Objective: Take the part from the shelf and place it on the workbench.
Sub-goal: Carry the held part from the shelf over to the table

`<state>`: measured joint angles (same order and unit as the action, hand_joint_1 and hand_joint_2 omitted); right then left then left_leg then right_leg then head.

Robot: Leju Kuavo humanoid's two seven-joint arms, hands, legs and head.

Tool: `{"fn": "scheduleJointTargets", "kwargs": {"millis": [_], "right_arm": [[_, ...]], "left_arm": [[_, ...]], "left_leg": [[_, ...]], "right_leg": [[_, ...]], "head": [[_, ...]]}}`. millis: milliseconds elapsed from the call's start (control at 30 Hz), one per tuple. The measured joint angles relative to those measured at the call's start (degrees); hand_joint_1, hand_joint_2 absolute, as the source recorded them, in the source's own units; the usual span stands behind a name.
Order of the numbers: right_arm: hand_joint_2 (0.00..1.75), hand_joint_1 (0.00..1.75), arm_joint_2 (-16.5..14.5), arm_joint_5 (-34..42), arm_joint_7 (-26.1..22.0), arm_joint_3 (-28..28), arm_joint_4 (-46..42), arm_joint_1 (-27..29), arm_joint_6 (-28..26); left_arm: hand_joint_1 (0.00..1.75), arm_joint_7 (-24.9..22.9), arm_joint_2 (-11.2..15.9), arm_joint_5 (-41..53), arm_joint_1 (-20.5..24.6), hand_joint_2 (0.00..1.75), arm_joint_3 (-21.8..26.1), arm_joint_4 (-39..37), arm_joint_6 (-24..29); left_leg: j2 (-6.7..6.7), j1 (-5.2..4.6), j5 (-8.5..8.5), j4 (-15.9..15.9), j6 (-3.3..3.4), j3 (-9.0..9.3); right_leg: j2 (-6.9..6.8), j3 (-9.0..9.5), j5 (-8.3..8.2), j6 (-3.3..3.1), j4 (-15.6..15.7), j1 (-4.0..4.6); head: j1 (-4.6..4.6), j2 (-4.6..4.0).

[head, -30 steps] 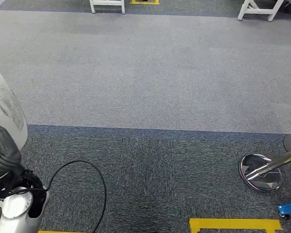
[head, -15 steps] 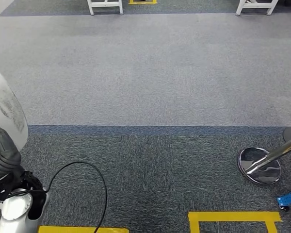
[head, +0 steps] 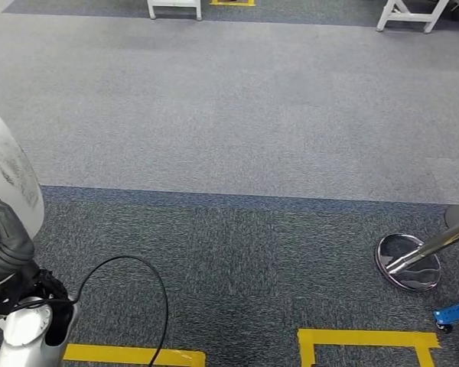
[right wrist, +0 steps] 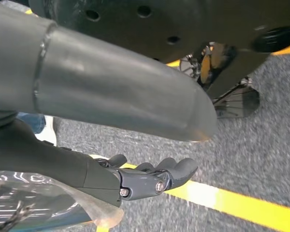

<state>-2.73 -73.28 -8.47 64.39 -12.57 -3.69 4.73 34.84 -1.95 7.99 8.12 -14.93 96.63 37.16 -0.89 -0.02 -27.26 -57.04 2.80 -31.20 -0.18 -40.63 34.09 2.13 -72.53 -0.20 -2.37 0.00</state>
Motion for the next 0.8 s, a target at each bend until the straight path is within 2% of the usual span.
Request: {"fn": "scheduleJointTargets", "kwargs": {"millis": [33,67,100,167,200,233,300,333,400,467,500,533,567,600,633,667,700,733,767,800], "right_arm": [[0.0,0.0,-0.01,-0.01,-0.02,0.0,0.02,0.05,0.03],[0.0,0.0,-0.02,-0.02,-0.04,0.0,0.03,0.1,0.05],[0.0,0.0,-0.03,-0.02,-0.07,0.0,0.05,0.13,0.06],[0.0,0.0,-0.03,-0.03,-0.13,0.0,0.05,0.14,0.06],[0.0,0.0,-0.03,-0.03,-0.17,0.0,0.05,0.13,0.06],[0.0,0.0,-0.03,-0.04,-0.21,0.0,0.05,0.15,0.06],[0.0,0.0,-0.03,-0.06,-0.25,0.0,0.05,0.17,0.06],[0.0,0.0,-0.03,-0.06,-0.26,0.0,0.05,0.15,0.05],[0.0,0.0,-0.03,-0.05,-0.31,0.0,0.05,0.1,0.05],[0.0,0.0,-0.03,-0.04,-0.34,0.0,0.05,0.18,0.06],[0.0,0.0,-0.03,-0.06,-0.34,0.0,0.05,0.25,0.07],[0.0,0.0,-0.03,-0.09,-0.34,0.0,0.05,0.29,0.08],[0.0,0.0,-0.03,-0.13,-0.34,-0.01,0.05,0.29,0.09],[0.0,0.0,-0.03,-0.18,-0.37,-0.01,0.05,0.24,0.12],[0.0,0.0,-0.04,-0.23,-0.39,-0.02,0.05,0.19,0.13],[0.0,0.0,-0.06,-0.28,-0.43,-0.03,0.05,0.15,0.15],[0.0,0.0,-0.07,-0.32,-0.46,-0.04,0.05,0.13,0.17],[0.0,0.0,-0.07,-0.34,-0.48,-0.04,0.05,0.12,0.2],[0.0,0.0,-0.07,-0.35,-0.49,-0.05,0.05,0.09,0.22],[0.0,0.0,-0.07,-0.37,-0.49,-0.07,0.05,0.03,0.25]], "left_arm": [[1.75,0.0,0.01,-0.07,-0.07,1.75,0.0,0.0,0.03],[1.75,0.0,0.01,-0.13,-0.13,1.75,0.0,0.0,0.04],[1.75,0.0,0.0,-0.17,-0.15,1.75,0.0,0.0,0.05],[1.75,0.01,-0.02,-0.19,-0.09,1.75,0.02,0.0,0.08],[1.75,0.02,-0.05,-0.19,-0.05,1.75,0.03,0.0,0.08],[1.75,0.04,-0.08,-0.19,-0.04,1.75,0.03,-0.01,0.08],[1.75,0.09,-0.09,-0.2,-0.1,1.75,0.04,-0.01,0.13],[1.75,0.11,-0.09,-0.2,-0.13,1.75,0.04,-0.01,0.16],[1.75,0.11,-0.08,-0.19,-0.01,1.75,0.06,0.0,0.21],[1.75,0.11,-0.08,-0.18,0.01,1.75,0.07,-0.01,0.25],[1.75,0.14,-0.08,-0.11,-0.08,1.75,0.07,-0.02,0.31],[1.75,0.22,-0.08,0.05,-0.17,1.75,0.07,-0.04,0.41],[1.75,0.36,-0.08,0.33,-0.22,1.75,0.07,-0.06,0.55],[1.75,0.56,-0.08,0.69,-0.23,1.75,0.08,-0.08,0.71],[1.75,0.79,-0.07,1.1,-0.2,1.75,0.11,-0.09,0.86],[1.75,1.0,-0.07,1.53,-0.14,1.75,0.15,-0.09,0.99],[1.75,1.17,-0.1,1.91,-0.07,1.75,0.18,-0.1,1.09],[1.75,1.29,-0.12,2.25,-0.03,1.75,0.21,-0.1,1.16],[1.75,1.35,-0.13,2.55,-0.03,1.75,0.25,-0.11,1.2],[1.75,1.38,-0.14,2.93,-0.06,1.75,0.3,-0.12,1.22]], "left_leg": [[-0.4,-0.07,0.13,-0.02,-0.01,-0.16],[-0.88,-0.12,0.24,-0.04,-0.07,-0.26],[-1.43,-0.15,0.32,-0.07,-0.14,-0.29],[-2.56,-0.17,0.42,-0.25,-0.4,-0.45],[-3.11,-0.15,0.52,-0.38,-0.63,-0.68],[-3.68,-0.06,0.67,-0.49,-0.94,-0.98],[-4.91,0.11,0.97,-0.57,-1.64,-1.46],[-4.83,0.11,0.73,-0.88,-1.92,-1.73],[-2.9,0.01,-1.53,-4.26,-2.4,-3.35],[-0.58,0.09,-5.2,-11.56,-2.86,-6.6],[-0.17,0.17,-6.36,-14.85,-3.05,-8.03],[0.03,0.24,-6.56,-16.59,-3.2,-8.74],[0.2,0.31,-5.66,-16.16,-3.29,-8.42],[0.57,0.36,-3.88,-13.45,-3.29,-6.99],[1.57,0.35,-1.86,-9.39,-3.19,-4.92],[3.21,0.12,-0.5,-5.4,-3.02,-2.96],[4.54,-0.09,0.31,-2.48,-2.71,-1.61],[5.44,-0.31,0.48,-0.95,-2.39,-1.04],[5.5,-0.53,0.32,-0.61,-2.07,-1.11],[4.7,-0.5,0.47,-0.61,-1.71,-1.32]], "right_leg": [[0.03,-0.31,0.03,-0.02,-1.21,0.0],[0.17,0.52,-0.98,-0.12,-0.15,0.0],[0.58,2.49,-2.82,-0.3,3.17,0.0],[3.0,7.18,-5.59,-0.74,11.43,-0.13],[4.05,8.74,-6.13,-0.88,14.14,-0.17],[4.65,9.46,-6.07,-0.98,15.34,-0.17],[3.68,9.66,-6.12,-1.27,15.64,-0.13],[2.93,9.74,-6.27,-1.56,15.87,-0.18],[1.39,9.88,-6.54,-2.18,16.4,-0.34],[-0.15,9.87,-6.55,-2.46,16.48,-0.2],[-0.94,9.83,-6.52,-2.5,16.46,-0.15],[-1.74,9.81,-6.49,-2.51,16.43,-0.12],[-2.5,9.81,-6.46,-2.5,16.39,-0.12],[-3.23,9.84,-6.4,-2.45,16.34,-0.12],[-3.89,9.92,-6.32,-2.37,16.29,-0.09],[-4.49,9.97,-6.21,-2.2,16.18,0.07],[-5.04,9.98,-6.1,-1.98,16.09,0.25],[-5.62,9.98,-6.0,-1.74,16.02,0.43],[-6.27,9.99,-5.94,-1.48,15.97,0.57],[-6.95,10.06,-5.88,-1.23,15.98,0.58]], "head": [[0.01,0.0],[0.01,0.0],[0.01,0.0],[0.03,0.0],[0.06,0.0],[0.08,0.0],[0.1,0.0],[0.13,0.0],[0.48,0.0],[0.78,0.0],[0.78,0.0],[0.79,0.0],[0.78,0.0],[0.79,0.0],[0.8,0.0],[0.82,0.0],[0.82,0.01],[0.77,0.01],[0.7,0.01],[0.63,0.01]]}}
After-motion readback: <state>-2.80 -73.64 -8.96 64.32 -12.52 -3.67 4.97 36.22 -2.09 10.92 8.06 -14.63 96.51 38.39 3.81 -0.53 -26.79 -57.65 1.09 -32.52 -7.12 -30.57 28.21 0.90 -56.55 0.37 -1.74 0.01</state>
